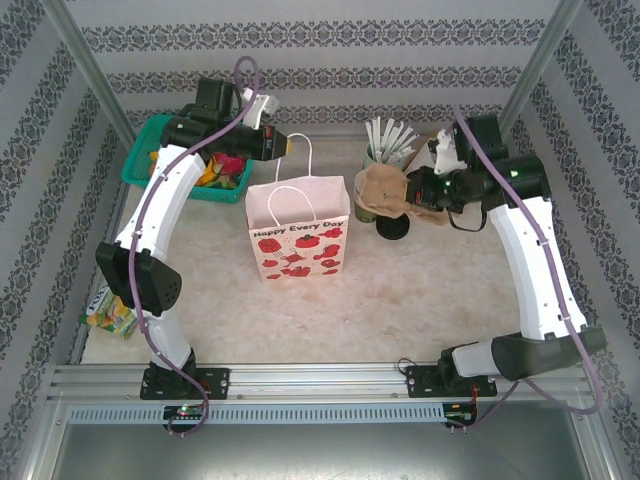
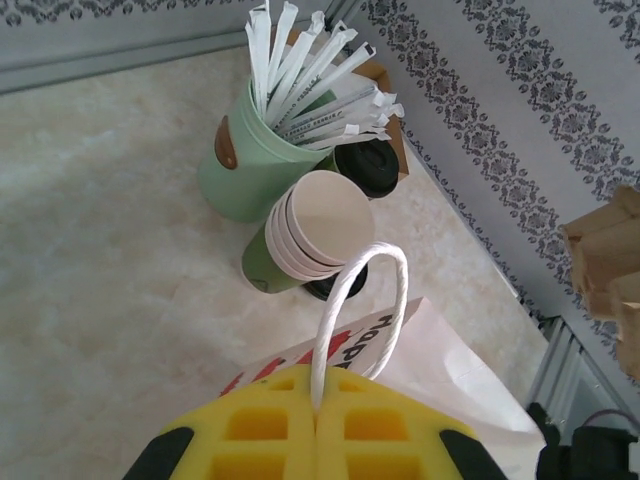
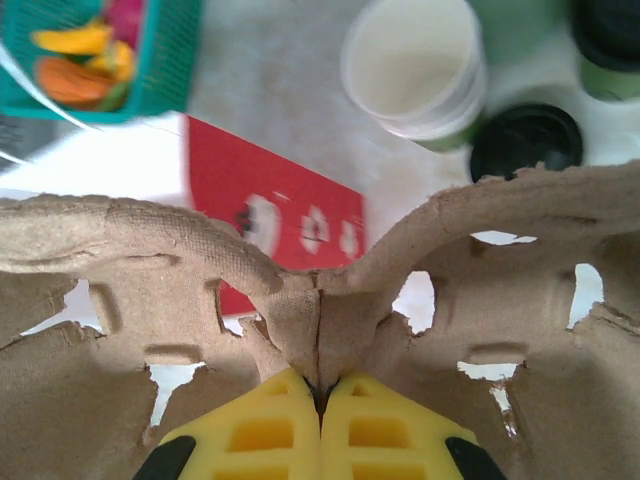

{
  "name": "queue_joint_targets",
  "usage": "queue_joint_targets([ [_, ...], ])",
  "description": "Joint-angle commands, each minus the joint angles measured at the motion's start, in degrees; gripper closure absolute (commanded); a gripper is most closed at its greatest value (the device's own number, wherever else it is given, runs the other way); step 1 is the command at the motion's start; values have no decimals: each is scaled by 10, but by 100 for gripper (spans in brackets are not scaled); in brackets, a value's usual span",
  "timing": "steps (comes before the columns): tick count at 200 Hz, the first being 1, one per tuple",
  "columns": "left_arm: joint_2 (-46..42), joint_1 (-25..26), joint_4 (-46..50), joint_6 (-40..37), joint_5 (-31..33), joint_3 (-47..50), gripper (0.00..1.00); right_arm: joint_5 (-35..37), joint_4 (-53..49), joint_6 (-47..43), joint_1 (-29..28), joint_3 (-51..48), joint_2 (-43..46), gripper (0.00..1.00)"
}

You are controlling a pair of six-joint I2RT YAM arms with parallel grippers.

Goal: Pack the takeout coffee

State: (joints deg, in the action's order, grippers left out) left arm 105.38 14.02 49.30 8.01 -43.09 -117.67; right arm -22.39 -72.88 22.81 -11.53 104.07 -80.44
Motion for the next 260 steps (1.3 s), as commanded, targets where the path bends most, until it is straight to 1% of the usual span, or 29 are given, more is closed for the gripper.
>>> queue_joint_targets([
  [1, -16, 15, 0, 88, 32, -11, 100, -94, 27, 37, -19, 57, -30, 100],
  [21, -27, 29, 1, 112, 66, -10, 100, -122, 49, 52, -41, 111, -65, 100],
  [47, -31, 35, -8, 139, 59, -1, 100, -166, 86, 76, -77, 164, -106, 100],
  [69, -27, 35, -2, 145, 68, -2, 100, -213, 146, 116, -96, 159, -126, 100],
  [86, -26, 35, -2, 146, 78, -2, 100, -229, 168, 126, -112, 160, -143, 100],
  [117, -21, 35, -8, 148, 71, -5, 100, -265, 209, 156, -133, 142, -160, 100],
  [173, -18, 35, -15, 138, 56, 2, 100, -255, 210, 161, -138, 97, -171, 100],
  [195, -18, 35, -16, 134, 55, 2, 100, -265, 200, 155, -139, 77, -178, 100],
  [228, -14, 33, -21, 121, 53, 0, 100, -233, 174, 133, -139, 63, -184, 100],
  [231, -13, 34, -21, 120, 54, -1, 98, -231, 175, 134, -139, 61, -185, 100],
  [239, -12, 32, -20, 116, 56, -2, 88, -228, 179, 136, -140, 56, -185, 100],
  [251, -12, 29, -15, 110, 59, -7, 59, -218, 183, 138, -140, 50, -184, 100],
  [254, -13, 29, -12, 108, 61, -9, 54, -216, 183, 138, -140, 48, -184, 100],
  [260, -16, 27, -6, 104, 66, -12, 48, -214, 183, 137, -140, 46, -183, 100],
])
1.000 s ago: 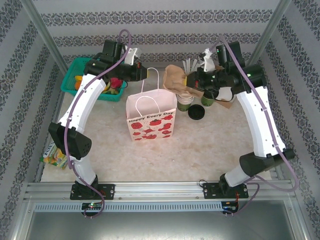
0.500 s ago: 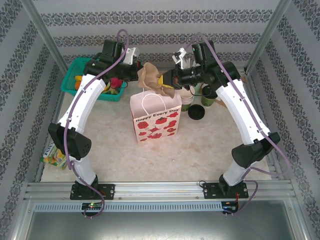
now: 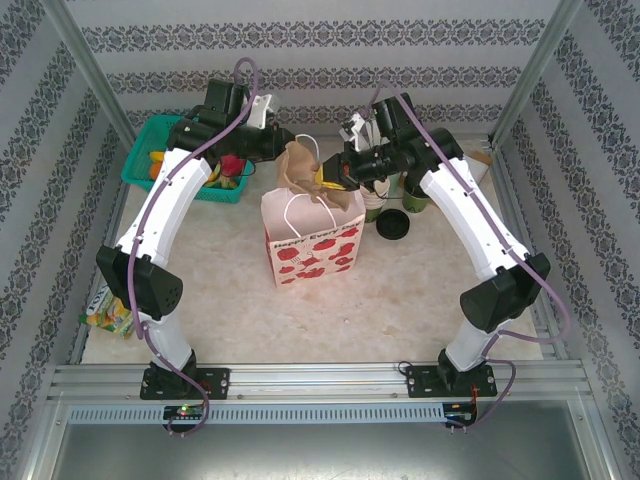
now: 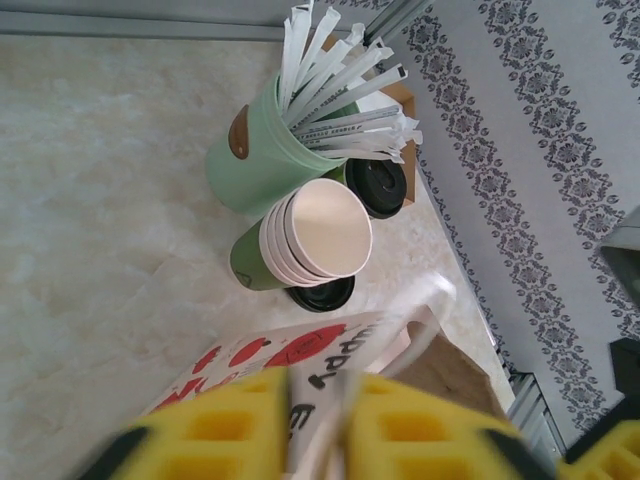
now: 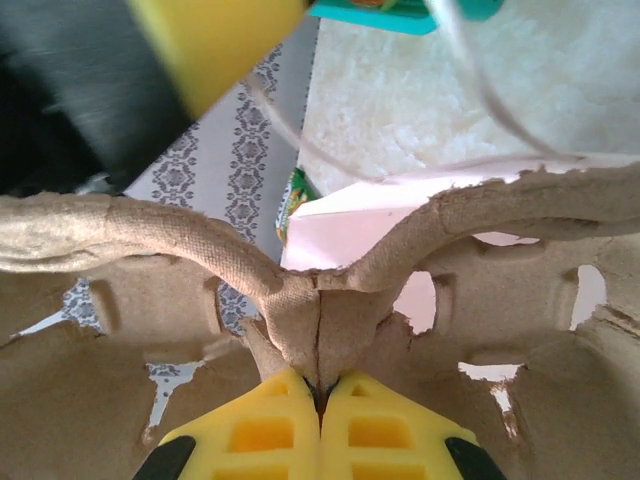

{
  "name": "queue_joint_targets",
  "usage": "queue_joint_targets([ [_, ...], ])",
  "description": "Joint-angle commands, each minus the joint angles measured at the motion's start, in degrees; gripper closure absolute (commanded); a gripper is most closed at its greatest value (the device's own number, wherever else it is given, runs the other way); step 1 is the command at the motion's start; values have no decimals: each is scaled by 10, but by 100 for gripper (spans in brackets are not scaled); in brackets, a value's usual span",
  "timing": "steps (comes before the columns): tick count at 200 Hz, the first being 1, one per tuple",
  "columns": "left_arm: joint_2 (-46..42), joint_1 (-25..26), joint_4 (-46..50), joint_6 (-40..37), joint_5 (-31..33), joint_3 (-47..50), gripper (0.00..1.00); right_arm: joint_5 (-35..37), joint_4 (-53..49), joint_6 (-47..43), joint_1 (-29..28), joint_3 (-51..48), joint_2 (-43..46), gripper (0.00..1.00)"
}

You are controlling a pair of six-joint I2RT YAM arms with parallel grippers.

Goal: Pack the takeout coffee

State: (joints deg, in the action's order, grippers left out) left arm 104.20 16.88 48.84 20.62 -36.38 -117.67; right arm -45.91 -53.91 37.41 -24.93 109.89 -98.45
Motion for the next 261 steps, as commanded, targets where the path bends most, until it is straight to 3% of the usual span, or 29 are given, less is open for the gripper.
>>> queue_joint_targets([
  [1, -4, -2, 0, -23, 0, -12, 47, 22, -7, -9, -6, -13, -2, 100],
  [43, -104, -6, 3, -63, 79, 68, 26, 39, -6, -5, -6, -25, 12, 100],
  [76, -233, -8, -47, -85, 120, 205, 22, 43, 0, 3, -6, -28, 15, 100],
  [112, -360, -5, -118, -74, 59, 354, 23, 50, 1, 8, -6, -31, 19, 100],
  [131, -394, 27, -132, -74, 17, 397, 25, 53, 2, 9, -6, -32, 21, 100],
  [155, -391, 112, -114, -90, 63, 408, 25, 57, 8, 12, -6, -33, 22, 100],
  [173, -373, 143, -109, -84, 102, 401, 27, 56, 11, 13, -6, -32, 21, 100],
  [217, -330, 161, -131, -76, 146, 390, 35, 62, 14, 14, -7, -32, 23, 100],
  [261, -300, 164, -177, -76, 100, 386, 49, 70, 18, 19, -8, -38, 27, 100],
])
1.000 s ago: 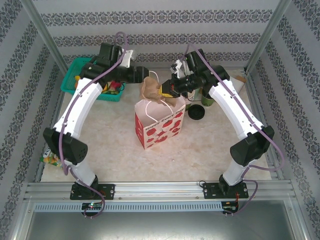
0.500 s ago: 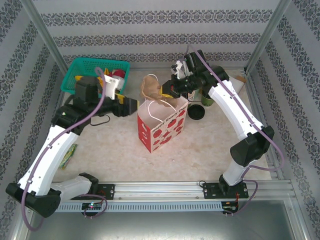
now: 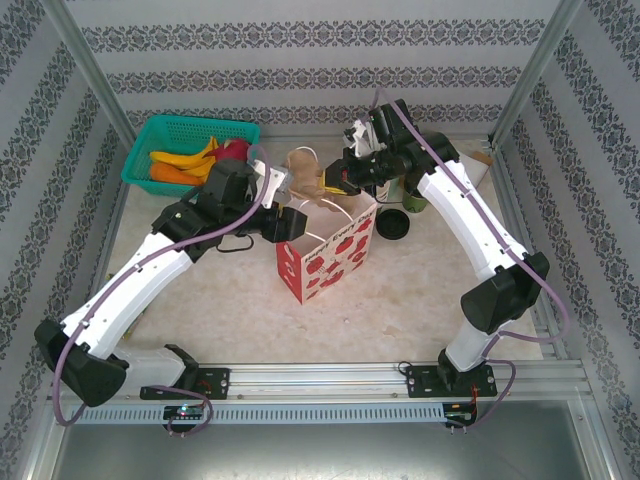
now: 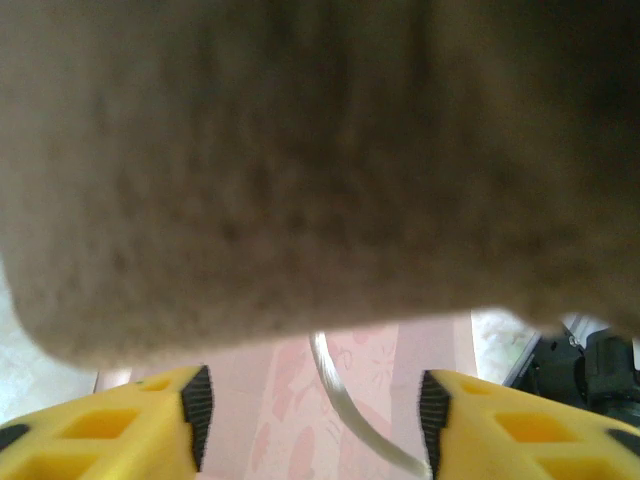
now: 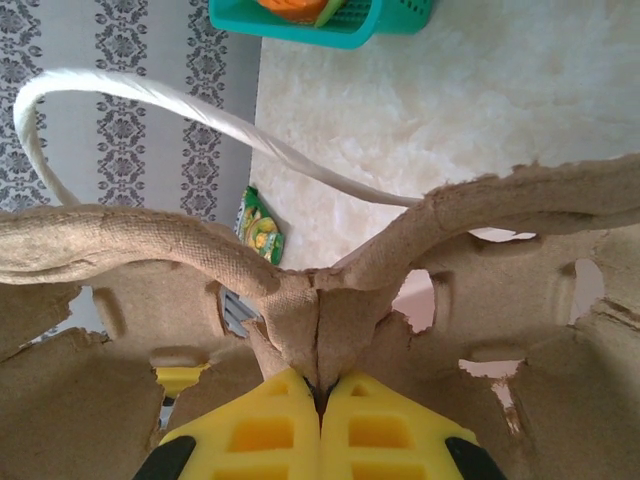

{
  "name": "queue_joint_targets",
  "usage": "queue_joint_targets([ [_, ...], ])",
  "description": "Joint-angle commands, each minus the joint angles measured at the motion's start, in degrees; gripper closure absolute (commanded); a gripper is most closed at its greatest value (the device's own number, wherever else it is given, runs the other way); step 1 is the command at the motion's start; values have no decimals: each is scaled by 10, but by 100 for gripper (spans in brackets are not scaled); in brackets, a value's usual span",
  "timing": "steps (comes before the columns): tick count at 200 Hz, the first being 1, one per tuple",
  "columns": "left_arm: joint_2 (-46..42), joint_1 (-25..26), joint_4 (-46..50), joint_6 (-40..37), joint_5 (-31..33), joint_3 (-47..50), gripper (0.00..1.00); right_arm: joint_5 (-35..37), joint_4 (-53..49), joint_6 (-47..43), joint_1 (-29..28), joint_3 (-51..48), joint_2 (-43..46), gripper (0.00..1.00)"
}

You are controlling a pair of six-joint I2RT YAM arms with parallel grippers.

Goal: Pack the takeout coffee

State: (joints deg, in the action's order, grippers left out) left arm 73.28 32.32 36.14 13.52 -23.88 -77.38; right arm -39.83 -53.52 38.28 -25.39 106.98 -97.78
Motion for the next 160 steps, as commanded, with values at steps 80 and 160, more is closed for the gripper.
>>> queue_joint_targets([
  [80, 6, 20, -31, -94, -83, -13, 100, 44, 2, 21, -3, -7, 24, 100],
  [160, -27, 21, -75, -190, -137, 25, 100, 119, -58, -13, -6, -47, 52, 100],
])
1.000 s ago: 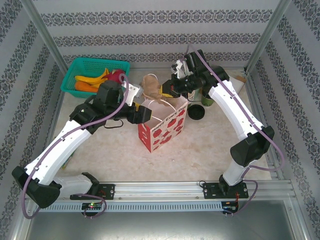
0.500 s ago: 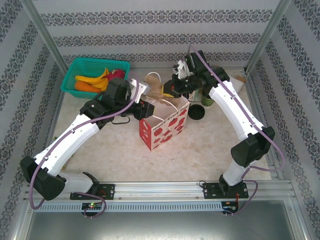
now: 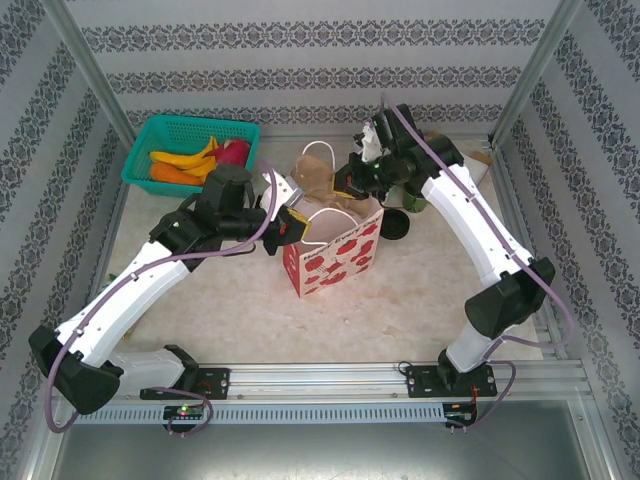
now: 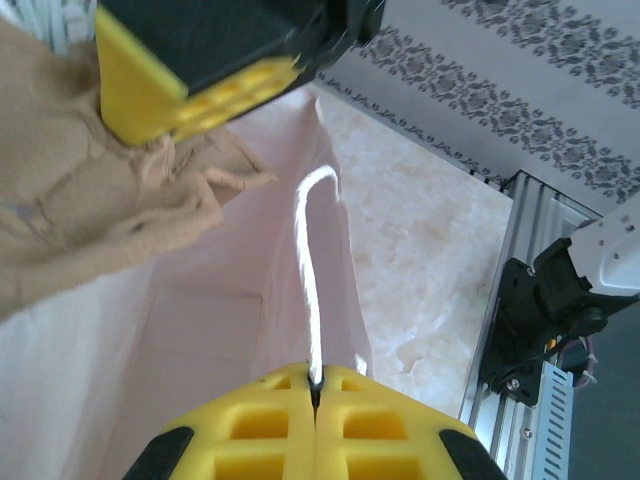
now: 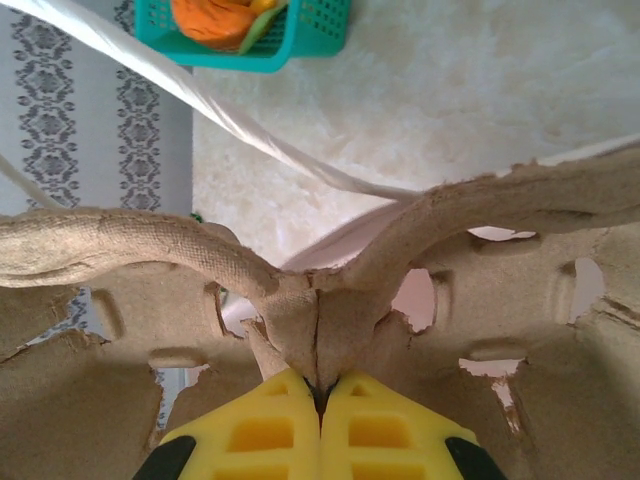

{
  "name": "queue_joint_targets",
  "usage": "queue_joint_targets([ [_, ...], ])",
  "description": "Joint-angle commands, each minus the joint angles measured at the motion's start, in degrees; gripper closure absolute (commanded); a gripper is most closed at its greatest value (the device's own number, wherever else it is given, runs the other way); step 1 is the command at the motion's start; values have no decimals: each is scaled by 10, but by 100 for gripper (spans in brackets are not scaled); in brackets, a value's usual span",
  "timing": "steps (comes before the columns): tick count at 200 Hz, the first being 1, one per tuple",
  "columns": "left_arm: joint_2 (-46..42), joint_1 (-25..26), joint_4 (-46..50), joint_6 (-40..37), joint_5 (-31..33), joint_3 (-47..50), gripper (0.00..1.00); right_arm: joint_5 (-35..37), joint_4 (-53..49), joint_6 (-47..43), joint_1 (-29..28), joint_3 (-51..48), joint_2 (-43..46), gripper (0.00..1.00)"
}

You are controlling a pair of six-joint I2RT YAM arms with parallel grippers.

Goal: Pack the takeout coffee

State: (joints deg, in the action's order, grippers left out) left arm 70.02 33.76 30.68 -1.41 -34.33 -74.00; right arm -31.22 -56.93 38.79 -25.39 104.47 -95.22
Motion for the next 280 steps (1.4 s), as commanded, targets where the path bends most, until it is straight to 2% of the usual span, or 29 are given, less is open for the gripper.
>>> queue_joint_targets([
  [1, 7, 7, -20, -41, -33, -10, 100, 33, -24, -19, -6, -23, 26, 100],
  [81, 14, 7, -25, -46, -46, -45, 100, 66, -59, -102, -22, -35, 49, 100],
  [98, 23, 7, -14, -48, -45, -56, 97, 76, -62, -116, -26, -35, 54, 100],
  [120, 26, 7, -15, -52, -64, -67, 88, 85, -66, -131, -31, -43, 58, 100],
  [126, 24, 6, -14, -55, -72, -72, 82, 88, -67, -133, -32, -46, 58, 100],
  [138, 20, 4, -20, -55, -81, -78, 61, 90, -65, -136, -33, -51, 59, 100],
  [158, 16, 0, -35, -42, -80, -87, 42, 90, -58, -142, -37, -60, 63, 100],
  [170, 18, -5, -42, -30, -71, -99, 33, 94, -56, -146, -40, -64, 65, 100],
  [182, 21, -9, -56, -3, -28, -108, 20, 99, -56, -151, -43, -67, 67, 100],
  [201, 39, -14, -65, 53, 108, -132, 5, 106, -49, -152, -46, -75, 71, 100],
  [223, 85, -25, -27, 104, 200, -187, 3, 106, -40, -153, -48, -85, 77, 100],
  [239, 132, -33, 23, 124, 218, -242, 3, 107, -36, -155, -50, -91, 78, 100],
  [253, 174, -37, 64, 129, 209, -288, 6, 109, -35, -157, -51, -92, 78, 100],
  [280, 240, -40, 104, 106, 145, -351, 10, 109, -35, -159, -52, -92, 77, 100],
])
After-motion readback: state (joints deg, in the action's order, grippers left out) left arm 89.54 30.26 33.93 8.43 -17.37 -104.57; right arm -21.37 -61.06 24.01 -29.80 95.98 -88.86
